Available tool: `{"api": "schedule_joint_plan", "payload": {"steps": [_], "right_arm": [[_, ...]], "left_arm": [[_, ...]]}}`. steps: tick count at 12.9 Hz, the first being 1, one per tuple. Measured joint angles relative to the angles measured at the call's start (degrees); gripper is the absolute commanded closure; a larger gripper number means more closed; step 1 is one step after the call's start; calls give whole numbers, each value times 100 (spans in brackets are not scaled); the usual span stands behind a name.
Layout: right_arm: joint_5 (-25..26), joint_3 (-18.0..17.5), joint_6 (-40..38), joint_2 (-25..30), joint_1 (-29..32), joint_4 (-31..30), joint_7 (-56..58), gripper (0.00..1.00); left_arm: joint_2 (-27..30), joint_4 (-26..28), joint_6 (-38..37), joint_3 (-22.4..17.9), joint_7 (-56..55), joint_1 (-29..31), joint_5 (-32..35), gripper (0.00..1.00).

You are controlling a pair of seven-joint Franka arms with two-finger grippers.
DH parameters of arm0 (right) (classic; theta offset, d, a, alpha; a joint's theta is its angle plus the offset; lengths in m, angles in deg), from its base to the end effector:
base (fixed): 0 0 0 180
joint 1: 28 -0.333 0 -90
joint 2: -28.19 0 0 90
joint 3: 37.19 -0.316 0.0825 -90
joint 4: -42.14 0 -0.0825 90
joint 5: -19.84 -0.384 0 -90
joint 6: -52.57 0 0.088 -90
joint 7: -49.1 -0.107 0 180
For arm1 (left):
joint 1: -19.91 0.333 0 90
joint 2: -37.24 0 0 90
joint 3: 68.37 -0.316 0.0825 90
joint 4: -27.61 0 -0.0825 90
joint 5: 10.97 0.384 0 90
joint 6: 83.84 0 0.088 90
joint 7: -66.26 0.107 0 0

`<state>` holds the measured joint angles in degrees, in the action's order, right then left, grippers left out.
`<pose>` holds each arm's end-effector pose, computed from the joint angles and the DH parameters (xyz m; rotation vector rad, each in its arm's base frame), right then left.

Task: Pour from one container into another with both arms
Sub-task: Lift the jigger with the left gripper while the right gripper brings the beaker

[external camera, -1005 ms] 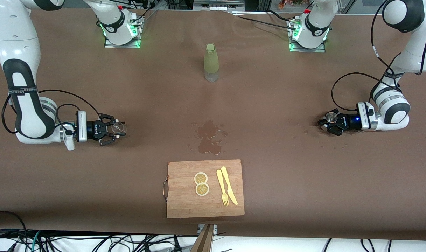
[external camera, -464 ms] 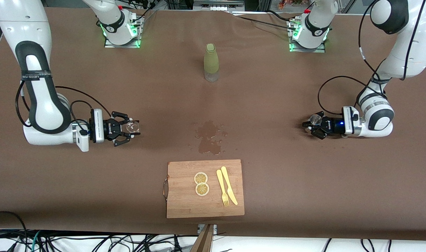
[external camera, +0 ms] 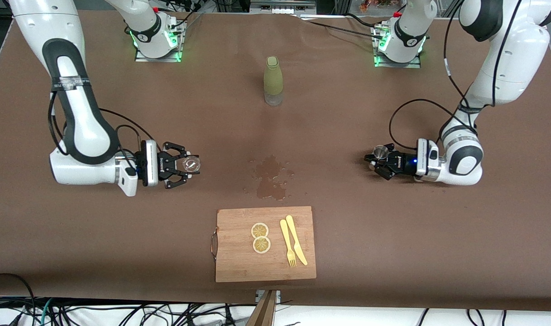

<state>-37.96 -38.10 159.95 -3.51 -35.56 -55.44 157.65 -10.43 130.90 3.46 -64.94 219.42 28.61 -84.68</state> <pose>0.6336 0.1582 0.2751 -1.6259 -1.5438 -0.5604 0.5704 -0.0535 0.1070 1.1082 -1.3435 1.0909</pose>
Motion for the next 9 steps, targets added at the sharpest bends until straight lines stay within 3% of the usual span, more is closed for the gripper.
{"api": "schedule_joint_plan", "payload": {"steps": [4,9], "right_arm": [[137,-31,384,134,-429,0,-959,87],[713,-213,883,277,-816,0,-2377,87]], "left_arm": [[2,0,351,-4,-13,-504,-431,100],[1,1,764,-9,-97,-1131,-1112,100]]}}
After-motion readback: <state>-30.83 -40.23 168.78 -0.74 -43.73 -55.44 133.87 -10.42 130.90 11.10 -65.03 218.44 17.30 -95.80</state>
